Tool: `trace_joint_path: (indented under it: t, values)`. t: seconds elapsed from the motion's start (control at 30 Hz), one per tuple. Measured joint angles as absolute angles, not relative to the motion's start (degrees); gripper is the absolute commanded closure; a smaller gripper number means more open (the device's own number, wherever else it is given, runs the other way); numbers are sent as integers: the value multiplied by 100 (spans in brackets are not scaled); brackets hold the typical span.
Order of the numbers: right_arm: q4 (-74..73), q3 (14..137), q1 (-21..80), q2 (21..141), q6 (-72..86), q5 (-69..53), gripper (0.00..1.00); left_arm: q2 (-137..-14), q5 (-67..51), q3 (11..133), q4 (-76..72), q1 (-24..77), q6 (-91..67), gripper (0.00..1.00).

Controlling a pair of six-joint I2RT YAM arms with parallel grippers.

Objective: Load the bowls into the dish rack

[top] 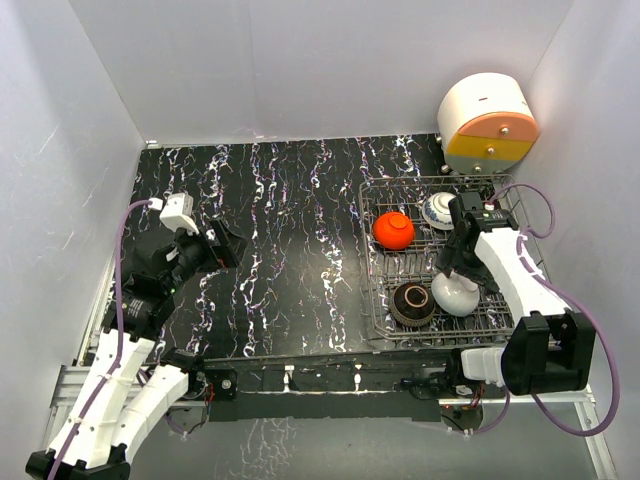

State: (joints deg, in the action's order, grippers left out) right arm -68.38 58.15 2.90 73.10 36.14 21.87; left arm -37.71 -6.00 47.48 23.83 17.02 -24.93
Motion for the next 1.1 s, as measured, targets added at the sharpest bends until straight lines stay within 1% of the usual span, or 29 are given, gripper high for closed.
trace_joint_path:
  t: [0.47, 0.63, 0.8, 0.93, 1.1]
  values:
    - [-7496, 5843, 134, 7555, 4670, 3131, 1, -3616, -521, 4556, 2397, 1702, -2519, 3]
    - [-7516, 6230, 121, 7550, 4591, 3188, 1, -3612, -508, 4493, 2379, 1702, -2532, 3]
    - [-7126, 6864, 189, 7424, 4029, 2829, 1, -3627, -510, 4493, 2346, 1702, -2558, 3]
    - [-6781, 6973, 646, 7413, 3778, 2403, 1, -3728, -508, 4493, 2309, 1702, -2558, 3]
    - [-6348, 7043, 2008, 7747, 3756, 2257, 1, -4014, -506, 4506, 2324, 1702, -2556, 3]
